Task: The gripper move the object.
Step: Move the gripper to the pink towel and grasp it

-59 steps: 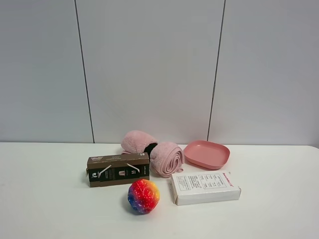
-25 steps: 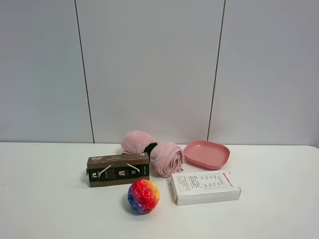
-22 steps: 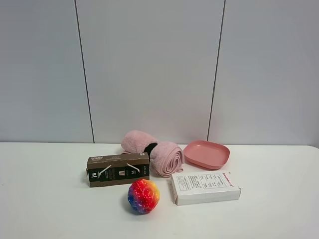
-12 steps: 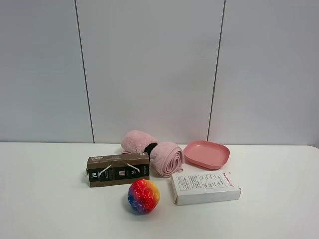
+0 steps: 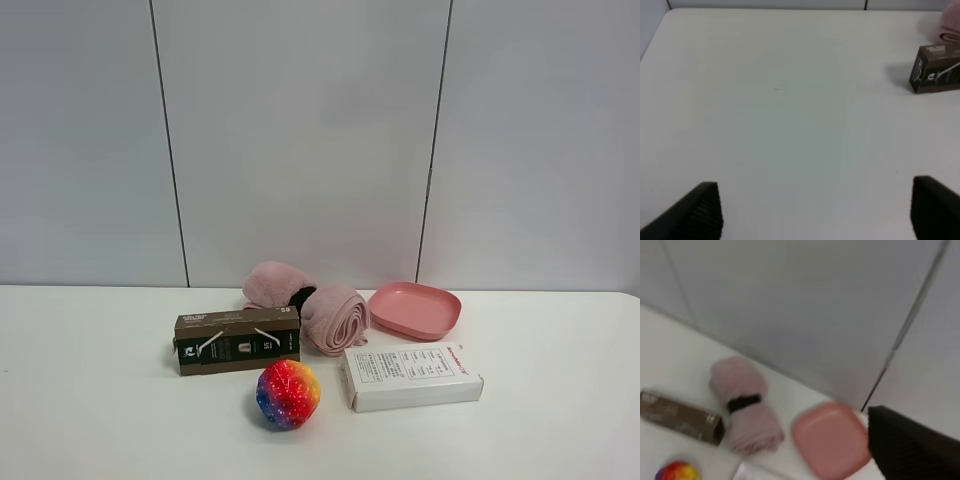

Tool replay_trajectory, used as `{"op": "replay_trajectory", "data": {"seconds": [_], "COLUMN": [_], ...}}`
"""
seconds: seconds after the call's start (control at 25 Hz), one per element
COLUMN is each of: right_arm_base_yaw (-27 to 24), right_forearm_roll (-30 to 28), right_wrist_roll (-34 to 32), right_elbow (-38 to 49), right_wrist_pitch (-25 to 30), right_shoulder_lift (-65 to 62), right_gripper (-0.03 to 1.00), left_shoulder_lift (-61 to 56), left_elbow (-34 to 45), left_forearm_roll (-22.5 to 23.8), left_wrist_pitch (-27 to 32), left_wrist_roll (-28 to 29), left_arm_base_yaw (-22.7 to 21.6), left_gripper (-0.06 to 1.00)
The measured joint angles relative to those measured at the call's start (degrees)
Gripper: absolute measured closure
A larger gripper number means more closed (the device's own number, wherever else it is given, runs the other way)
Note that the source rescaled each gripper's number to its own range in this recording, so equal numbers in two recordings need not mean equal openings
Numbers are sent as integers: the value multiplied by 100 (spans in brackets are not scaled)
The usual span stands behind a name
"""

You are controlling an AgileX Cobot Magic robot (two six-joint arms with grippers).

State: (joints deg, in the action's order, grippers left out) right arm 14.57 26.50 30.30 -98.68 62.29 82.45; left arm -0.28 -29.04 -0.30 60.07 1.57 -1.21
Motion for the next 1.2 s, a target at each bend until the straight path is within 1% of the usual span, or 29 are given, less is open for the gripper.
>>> {"op": "replay_trajectory", "data": {"seconds": [0.12,0.2,0.32,0.4,0.52,0.8,0.88,0.92,0.96,1.04,1.2], "right_arm_base_yaw": [717,1117,1527,1729,1911,1939,1939,1939,1939,1939,1939], "right_forearm_roll": [-833,-1400,-2088,-2388,-2821,-3511,-3577,-3577,-3605,-3620,-3620], "right_wrist_roll": [-516,-1024,-1857,-2411,-2939,-3547,-3593,-3593,-3632,-3638,-3601], "right_elbow": [-75,-77,-81,-81,-87,-87,-87,-87,-87,-87,-298], "right_wrist_pitch": [-69,-185,-521,-764,-1054,-1949,-2235,-2235,-2441,-2607,-2730], "right_shoulder_lift": [653,1125,1736,2156,2703,3443,3612,3612,3810,3995,4405], "right_gripper": [-3,-3,-3,-3,-3,-3,-3,-3,-3,-3,-3], "left_shoulder_lift": [0,0,0,0,0,0,0,0,0,0,0], "left_elbow": [0,0,0,0,0,0,0,0,0,0,0], "left_forearm_roll": [0,0,0,0,0,0,0,0,30,0,0], "left_wrist_pitch": [0,0,0,0,0,0,0,0,0,0,0], "left_wrist_roll": [0,0,0,0,5,5,5,5,1,0,0], "left_arm_base_yaw": [0,0,0,0,0,0,0,0,0,0,0], "left_gripper": [-6,-6,-6,-6,-6,-6,-6,-6,-6,-6,-6]}}
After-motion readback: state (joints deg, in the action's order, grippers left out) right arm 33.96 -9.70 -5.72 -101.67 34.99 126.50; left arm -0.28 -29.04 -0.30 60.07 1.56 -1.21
